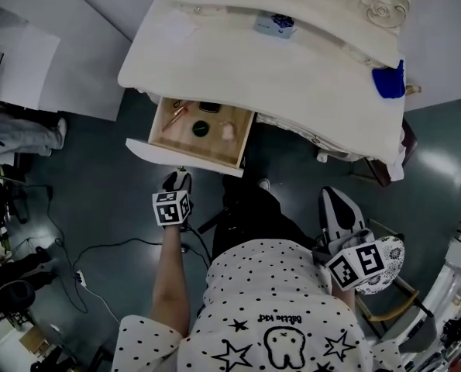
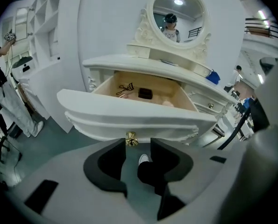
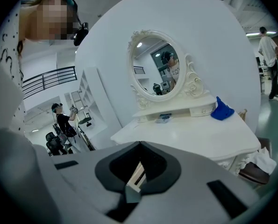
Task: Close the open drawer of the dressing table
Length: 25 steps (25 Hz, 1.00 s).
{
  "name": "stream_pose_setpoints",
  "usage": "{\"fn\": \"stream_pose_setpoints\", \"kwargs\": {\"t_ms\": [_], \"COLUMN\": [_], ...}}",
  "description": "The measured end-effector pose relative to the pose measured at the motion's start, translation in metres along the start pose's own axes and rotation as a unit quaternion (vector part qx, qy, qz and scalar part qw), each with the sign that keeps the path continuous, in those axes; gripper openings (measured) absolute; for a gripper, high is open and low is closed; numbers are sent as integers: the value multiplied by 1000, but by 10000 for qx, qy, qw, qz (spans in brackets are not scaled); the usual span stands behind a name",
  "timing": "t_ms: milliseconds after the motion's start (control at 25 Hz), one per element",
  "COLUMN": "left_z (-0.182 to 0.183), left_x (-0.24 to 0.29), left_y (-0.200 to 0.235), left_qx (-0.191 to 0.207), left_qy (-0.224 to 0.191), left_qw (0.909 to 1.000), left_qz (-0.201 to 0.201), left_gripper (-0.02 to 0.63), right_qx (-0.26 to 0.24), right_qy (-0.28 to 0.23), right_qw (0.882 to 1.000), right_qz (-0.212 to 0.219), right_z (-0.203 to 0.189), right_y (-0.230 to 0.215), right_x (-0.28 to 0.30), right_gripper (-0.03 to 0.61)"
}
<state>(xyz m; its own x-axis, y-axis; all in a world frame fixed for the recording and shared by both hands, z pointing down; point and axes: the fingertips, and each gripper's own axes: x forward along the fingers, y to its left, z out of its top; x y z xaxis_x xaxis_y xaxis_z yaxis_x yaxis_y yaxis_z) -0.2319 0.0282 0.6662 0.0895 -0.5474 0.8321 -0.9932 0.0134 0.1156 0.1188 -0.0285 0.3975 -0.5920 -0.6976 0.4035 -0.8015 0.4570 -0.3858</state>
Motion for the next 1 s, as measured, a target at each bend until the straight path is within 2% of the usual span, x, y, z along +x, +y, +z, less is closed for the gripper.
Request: {"fn": "stream_pose_setpoints", "kwargs": {"t_ms": [240, 400, 600, 680, 720, 1000], "left_z": [-18, -15, -10, -9, -8, -5], "left_x": [20, 29, 40, 40, 40, 42], "left_y": [9, 12, 10, 12, 13, 14], "left_qx": [104, 81, 351, 347, 323, 278], "left_qy": [356, 310, 380, 341, 321, 369], "left_qw": [9993, 9995, 9987, 9988, 9989, 9989], "left_qz": [52, 14, -17, 44, 63, 74], "left_gripper": [187, 187, 187, 183, 156, 152], "right_qx": [-8, 6, 6, 24, 30, 77], "right_qy": [31, 45, 60, 63, 65, 23], "right_qw": [10000, 10000, 10000, 10000, 10000, 9998], "right_qz": [25, 5, -32, -39, -43, -189], "right_z": [1, 2, 2, 3, 3, 9], "right_y": [2, 0, -1, -2, -2, -5], "right_x": [5, 6, 8, 9, 9, 12], "right_gripper": [9, 9, 9, 9, 9, 9]}}
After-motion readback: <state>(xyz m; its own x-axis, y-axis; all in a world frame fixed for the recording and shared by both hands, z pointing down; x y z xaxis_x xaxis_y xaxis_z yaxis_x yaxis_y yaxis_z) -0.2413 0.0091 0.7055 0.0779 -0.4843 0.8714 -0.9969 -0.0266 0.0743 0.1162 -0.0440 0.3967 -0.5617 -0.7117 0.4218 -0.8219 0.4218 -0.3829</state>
